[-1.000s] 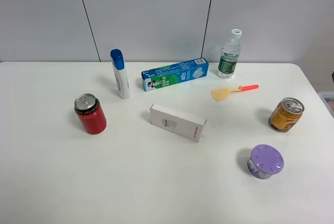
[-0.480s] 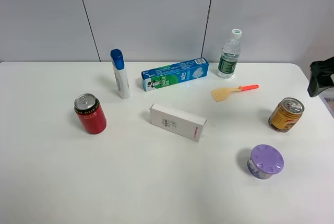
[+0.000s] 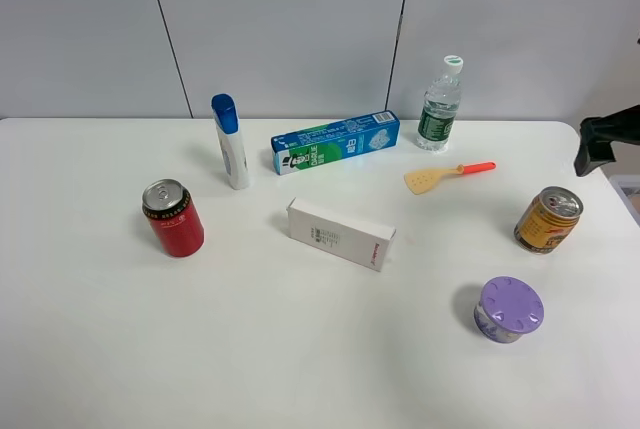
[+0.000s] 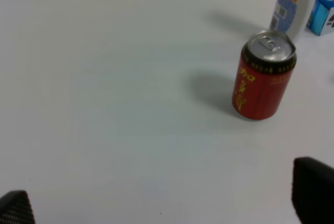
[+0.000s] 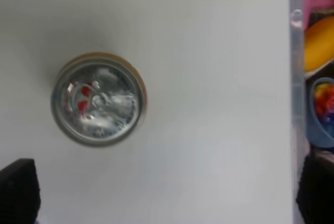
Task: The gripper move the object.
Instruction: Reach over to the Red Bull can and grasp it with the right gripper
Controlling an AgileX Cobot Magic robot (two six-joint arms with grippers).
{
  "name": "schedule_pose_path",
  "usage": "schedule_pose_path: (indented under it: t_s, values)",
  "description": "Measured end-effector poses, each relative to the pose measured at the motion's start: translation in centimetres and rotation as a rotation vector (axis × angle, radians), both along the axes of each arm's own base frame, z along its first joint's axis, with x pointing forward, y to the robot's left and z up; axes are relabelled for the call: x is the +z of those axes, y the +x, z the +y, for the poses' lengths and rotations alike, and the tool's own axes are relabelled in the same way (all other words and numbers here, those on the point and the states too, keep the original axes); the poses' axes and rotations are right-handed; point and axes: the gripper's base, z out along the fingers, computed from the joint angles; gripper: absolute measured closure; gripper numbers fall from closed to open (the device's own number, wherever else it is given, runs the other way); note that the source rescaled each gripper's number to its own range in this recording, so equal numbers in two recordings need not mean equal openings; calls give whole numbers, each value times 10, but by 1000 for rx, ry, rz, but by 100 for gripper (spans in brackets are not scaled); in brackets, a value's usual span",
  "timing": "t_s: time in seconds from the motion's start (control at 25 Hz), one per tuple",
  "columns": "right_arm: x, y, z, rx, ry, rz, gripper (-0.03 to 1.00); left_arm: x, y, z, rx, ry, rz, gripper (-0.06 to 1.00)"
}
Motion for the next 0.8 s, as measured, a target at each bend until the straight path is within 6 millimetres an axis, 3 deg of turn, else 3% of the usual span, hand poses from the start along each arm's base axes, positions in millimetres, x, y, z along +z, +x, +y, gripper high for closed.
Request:
schedule_pose_path:
  t_s: [0.4,0.8]
  values:
    - [-54,28,1,-7,88,73,-3,0,0,0,0,0,0,-6]
    - [-87,41,6,16,132,99,-3,0,0,0,0,0,0,-6]
